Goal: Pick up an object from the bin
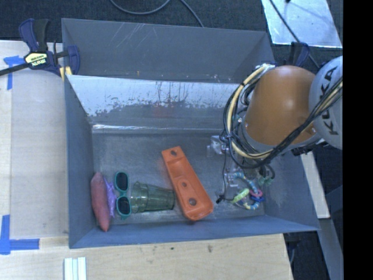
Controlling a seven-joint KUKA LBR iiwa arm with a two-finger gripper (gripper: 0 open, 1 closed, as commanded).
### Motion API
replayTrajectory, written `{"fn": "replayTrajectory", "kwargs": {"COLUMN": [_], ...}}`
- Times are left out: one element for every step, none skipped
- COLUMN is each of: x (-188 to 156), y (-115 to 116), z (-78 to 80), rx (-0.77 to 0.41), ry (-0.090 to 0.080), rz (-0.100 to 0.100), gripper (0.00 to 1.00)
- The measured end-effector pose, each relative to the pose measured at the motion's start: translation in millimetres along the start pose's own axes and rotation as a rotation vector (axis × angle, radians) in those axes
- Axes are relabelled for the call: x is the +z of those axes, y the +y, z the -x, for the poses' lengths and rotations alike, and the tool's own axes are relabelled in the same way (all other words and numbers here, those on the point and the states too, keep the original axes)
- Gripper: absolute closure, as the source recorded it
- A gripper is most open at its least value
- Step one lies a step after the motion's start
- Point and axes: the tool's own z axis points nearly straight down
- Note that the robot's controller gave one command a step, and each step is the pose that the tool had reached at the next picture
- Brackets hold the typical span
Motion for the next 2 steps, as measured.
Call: {"fn": "replayTrajectory", "kwargs": {"x": [-54, -47], "y": [-16, -44], "z": [3.5, -1.2], "rx": [-0.013, 0.022], "ry": [0.003, -0.02], "rz": [0.001, -0.002], "gripper": [0.0, 0.0]}}
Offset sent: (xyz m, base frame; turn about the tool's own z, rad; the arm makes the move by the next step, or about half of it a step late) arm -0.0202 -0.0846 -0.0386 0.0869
